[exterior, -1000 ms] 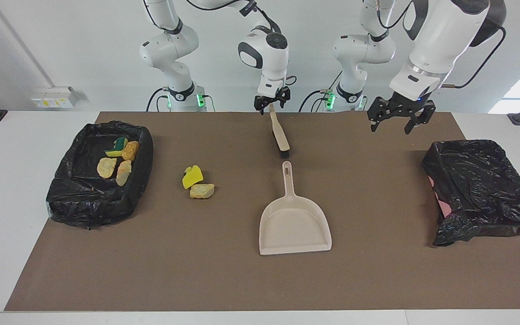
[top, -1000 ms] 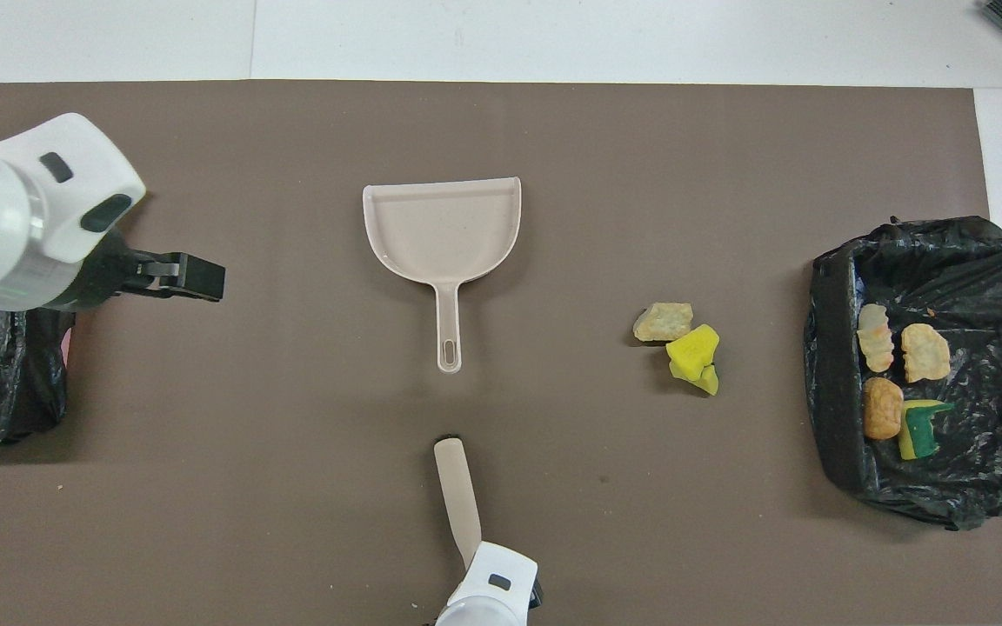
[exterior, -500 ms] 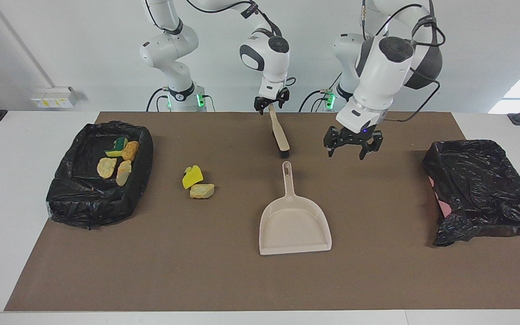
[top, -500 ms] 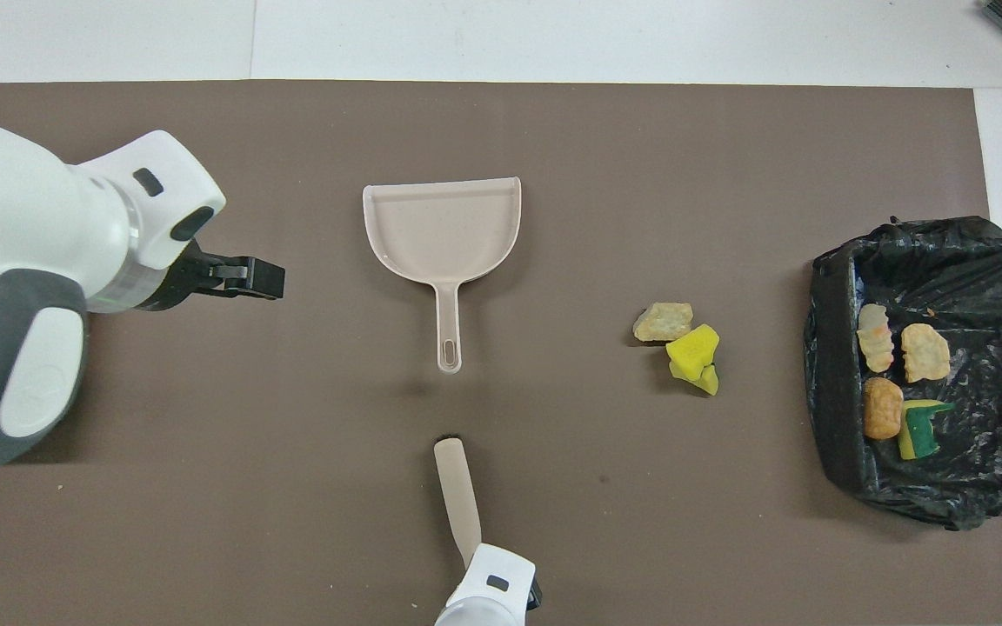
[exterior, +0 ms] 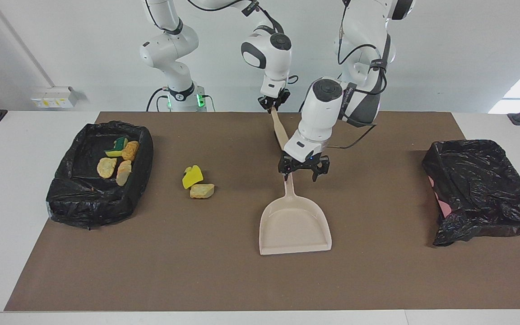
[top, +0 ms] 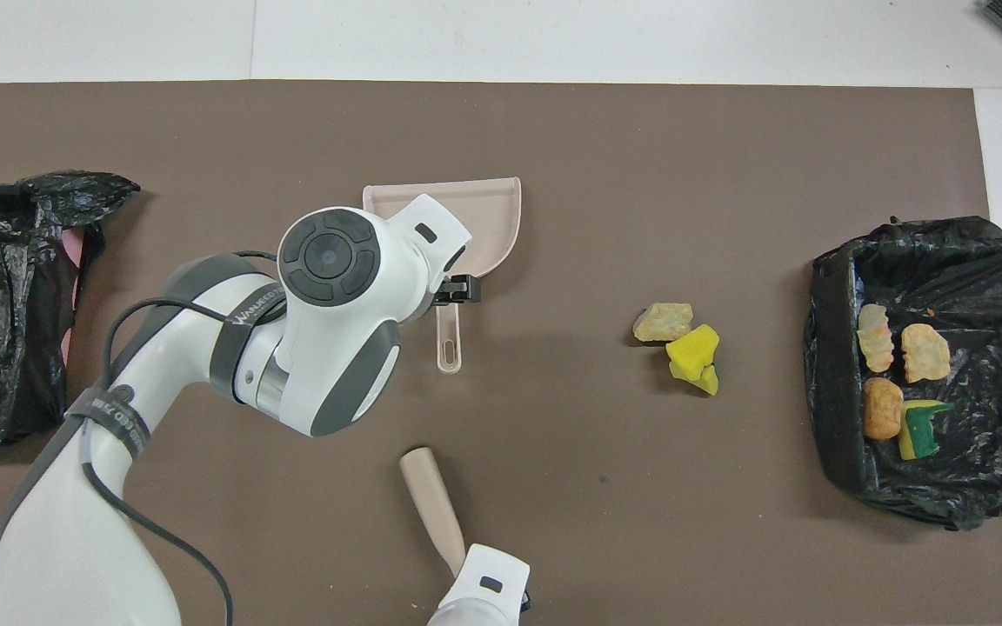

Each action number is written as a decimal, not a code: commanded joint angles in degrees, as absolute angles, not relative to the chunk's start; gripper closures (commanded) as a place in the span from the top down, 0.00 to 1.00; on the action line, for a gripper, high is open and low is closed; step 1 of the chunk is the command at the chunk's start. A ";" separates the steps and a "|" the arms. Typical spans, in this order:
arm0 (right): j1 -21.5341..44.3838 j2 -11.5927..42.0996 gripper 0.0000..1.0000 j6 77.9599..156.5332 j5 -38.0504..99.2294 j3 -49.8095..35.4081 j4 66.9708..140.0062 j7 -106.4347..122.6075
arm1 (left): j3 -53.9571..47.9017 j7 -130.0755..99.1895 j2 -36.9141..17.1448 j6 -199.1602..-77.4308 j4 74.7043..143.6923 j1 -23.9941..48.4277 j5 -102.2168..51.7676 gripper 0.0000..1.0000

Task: Sweep and dump trash in bin
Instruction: 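Grasp the dustpan with the left gripper while the right gripper grasps the brush, then sweep the remaining pieces into the dustpan with the right gripper's brush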

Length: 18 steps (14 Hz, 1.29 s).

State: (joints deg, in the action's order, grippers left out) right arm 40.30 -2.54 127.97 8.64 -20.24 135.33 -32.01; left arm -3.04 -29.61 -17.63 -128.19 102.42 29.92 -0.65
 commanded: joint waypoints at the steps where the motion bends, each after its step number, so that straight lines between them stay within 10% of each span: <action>1: 39.55 -2.99 0.00 126.39 9.32 -20.13 134.82 -31.38 | -2.11 -30.85 -18.89 -129.73 102.30 31.29 0.79 1.00; 3: 39.38 -3.77 0.00 124.56 8.88 -19.78 134.56 -31.12 | -2.11 -30.94 -19.68 -129.73 102.74 31.81 0.79 1.00; 7: 35.87 -10.62 0.00 115.34 6.95 -19.78 134.30 -30.33 | -2.20 -32.25 -19.95 -129.64 103.27 32.52 0.18 0.64; 10: 30.35 -15.54 0.00 108.13 5.28 -19.78 134.91 -28.39 | -2.29 -32.17 -19.25 -129.73 105.12 32.61 0.18 0.64; 14: 18.75 -18.29 0.00 103.79 3.00 -19.86 134.82 -28.04 | -2.20 -31.73 -19.16 -129.03 105.12 32.52 0.09 0.00; 18: 8.64 -16.70 0.00 105.29 -8.06 -19.86 134.74 -27.78 | -1.76 -30.68 -19.08 -128.50 103.89 31.56 0.79 0.00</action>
